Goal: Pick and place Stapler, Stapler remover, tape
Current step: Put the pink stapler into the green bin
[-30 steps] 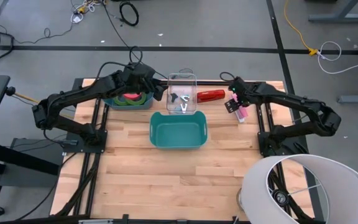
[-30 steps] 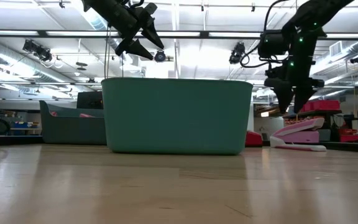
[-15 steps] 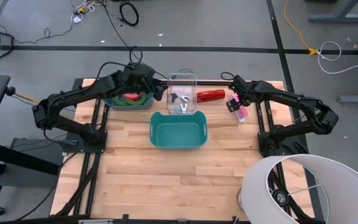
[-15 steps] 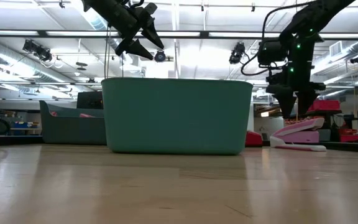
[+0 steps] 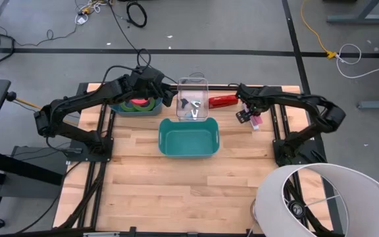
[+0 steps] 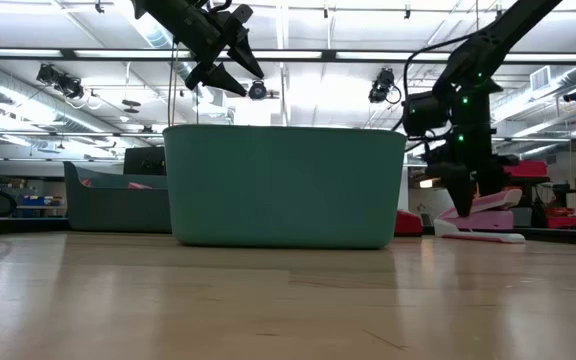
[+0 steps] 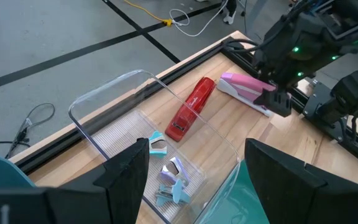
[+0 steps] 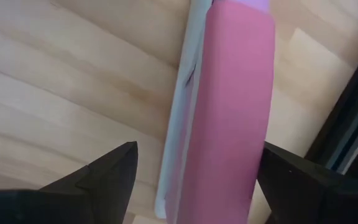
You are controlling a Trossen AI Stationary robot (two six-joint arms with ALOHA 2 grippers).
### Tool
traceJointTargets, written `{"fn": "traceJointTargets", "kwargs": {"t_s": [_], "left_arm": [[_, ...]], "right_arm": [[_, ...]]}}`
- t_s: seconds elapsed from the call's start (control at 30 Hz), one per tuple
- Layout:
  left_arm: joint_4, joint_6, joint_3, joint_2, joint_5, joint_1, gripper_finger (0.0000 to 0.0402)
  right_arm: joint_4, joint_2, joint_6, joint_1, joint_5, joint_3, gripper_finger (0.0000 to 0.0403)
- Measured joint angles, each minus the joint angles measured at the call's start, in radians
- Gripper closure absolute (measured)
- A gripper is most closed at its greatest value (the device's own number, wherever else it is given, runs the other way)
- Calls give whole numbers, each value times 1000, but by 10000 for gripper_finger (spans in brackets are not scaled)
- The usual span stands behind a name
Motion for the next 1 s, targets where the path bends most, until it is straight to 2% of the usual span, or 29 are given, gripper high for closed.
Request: {"fn": "traceJointTargets", "kwargs": {"t_s": [0.2,1.0], "left_arm": [[0,0,0,0,0,0,134],[-1,1,0,0,0,0,134]], "right_arm": [[2,12,0,0,0,0,100],[1,11,0,0,-25,0,224]]}}
